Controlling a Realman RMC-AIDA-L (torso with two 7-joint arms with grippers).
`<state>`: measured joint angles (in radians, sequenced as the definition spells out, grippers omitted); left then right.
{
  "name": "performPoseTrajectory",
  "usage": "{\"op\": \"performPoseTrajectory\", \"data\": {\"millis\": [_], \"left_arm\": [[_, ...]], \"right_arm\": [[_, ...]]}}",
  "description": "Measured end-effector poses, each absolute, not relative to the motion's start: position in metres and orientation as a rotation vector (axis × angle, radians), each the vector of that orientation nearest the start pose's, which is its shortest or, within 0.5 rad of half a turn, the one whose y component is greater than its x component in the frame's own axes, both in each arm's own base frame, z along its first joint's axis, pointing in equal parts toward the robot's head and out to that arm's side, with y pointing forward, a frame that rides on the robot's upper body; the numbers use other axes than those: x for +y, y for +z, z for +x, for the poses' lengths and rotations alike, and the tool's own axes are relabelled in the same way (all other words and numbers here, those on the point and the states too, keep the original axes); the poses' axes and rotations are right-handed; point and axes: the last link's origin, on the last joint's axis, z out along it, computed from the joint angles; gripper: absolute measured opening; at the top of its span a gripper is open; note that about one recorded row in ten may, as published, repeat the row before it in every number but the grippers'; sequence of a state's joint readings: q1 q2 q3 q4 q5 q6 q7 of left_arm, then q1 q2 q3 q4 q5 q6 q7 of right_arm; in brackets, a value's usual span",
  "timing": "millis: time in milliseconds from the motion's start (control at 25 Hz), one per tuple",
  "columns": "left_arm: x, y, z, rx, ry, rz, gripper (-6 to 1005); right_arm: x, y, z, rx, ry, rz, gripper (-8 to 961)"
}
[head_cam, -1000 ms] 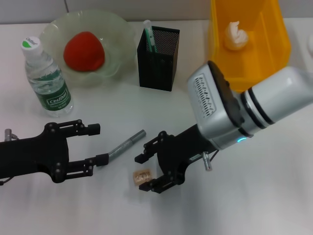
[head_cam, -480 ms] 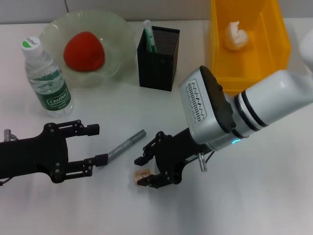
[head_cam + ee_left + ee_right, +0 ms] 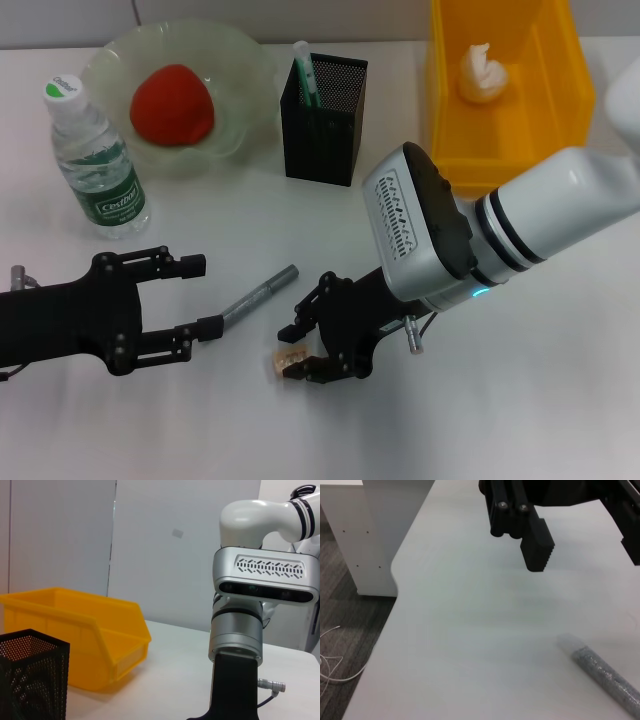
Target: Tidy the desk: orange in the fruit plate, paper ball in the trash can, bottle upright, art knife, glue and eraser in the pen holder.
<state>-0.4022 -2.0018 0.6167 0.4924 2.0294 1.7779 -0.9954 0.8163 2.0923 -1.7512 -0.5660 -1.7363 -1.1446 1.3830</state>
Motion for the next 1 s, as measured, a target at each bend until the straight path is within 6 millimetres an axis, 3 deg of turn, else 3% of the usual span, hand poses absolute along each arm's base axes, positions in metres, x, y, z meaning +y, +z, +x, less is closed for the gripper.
{"op": "performPoseTrajectory", "data": {"millis": [200, 880, 1000], "left_arm": [[0.2607, 0.0098, -0.3053, -0.366, -0.818, -2.794, 708], [0.2607, 0.0090, -0.3058, -0.366, -0.814, -2.791, 707], [0.2608, 0.0089, -0.3059, -0.367, -0.812, -2.791, 708]], "right_arm": [[0.3277, -0.1369, 0.1707, -0.152, 0.003, -3.234, 372], [0.3247, -0.1432, 0.1703, -0.178, -0.016, -3.225, 365], [0.3251, -0.1426, 0.1693, -0.175, -0.004, -3.223, 283]]}}
